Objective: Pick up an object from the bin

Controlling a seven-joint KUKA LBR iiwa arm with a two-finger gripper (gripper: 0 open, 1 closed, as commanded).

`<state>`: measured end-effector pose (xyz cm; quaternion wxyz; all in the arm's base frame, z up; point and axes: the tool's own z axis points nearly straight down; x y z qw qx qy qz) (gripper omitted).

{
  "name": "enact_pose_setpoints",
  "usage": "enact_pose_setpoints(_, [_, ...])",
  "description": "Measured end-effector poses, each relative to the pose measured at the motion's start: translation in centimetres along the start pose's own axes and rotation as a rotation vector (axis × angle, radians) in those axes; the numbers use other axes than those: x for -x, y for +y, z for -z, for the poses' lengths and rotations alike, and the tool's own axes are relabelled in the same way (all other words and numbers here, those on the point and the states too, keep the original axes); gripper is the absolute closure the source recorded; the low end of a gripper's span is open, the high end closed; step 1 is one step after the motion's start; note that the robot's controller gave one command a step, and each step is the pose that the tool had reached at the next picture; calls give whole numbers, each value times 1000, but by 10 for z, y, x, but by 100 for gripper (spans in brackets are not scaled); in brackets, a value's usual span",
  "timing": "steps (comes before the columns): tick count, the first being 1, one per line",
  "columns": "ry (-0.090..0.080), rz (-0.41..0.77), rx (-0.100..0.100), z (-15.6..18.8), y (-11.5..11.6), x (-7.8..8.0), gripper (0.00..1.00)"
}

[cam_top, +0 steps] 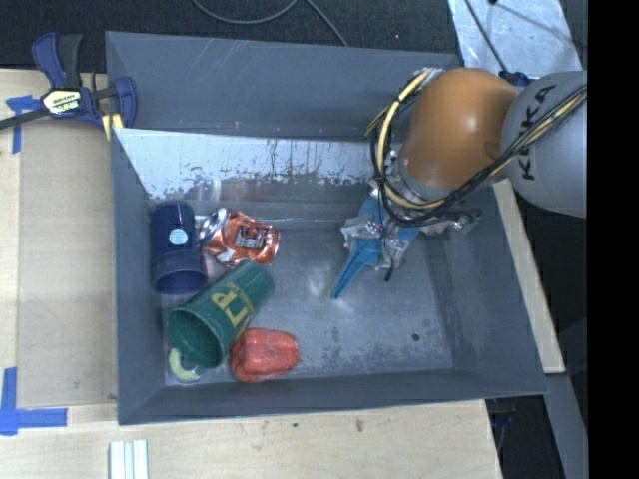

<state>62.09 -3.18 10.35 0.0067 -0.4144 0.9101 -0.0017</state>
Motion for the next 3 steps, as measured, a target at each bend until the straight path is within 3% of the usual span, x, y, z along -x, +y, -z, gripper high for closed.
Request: enact_pose_setpoints(3, [3,-2,6,40,1,0,100])
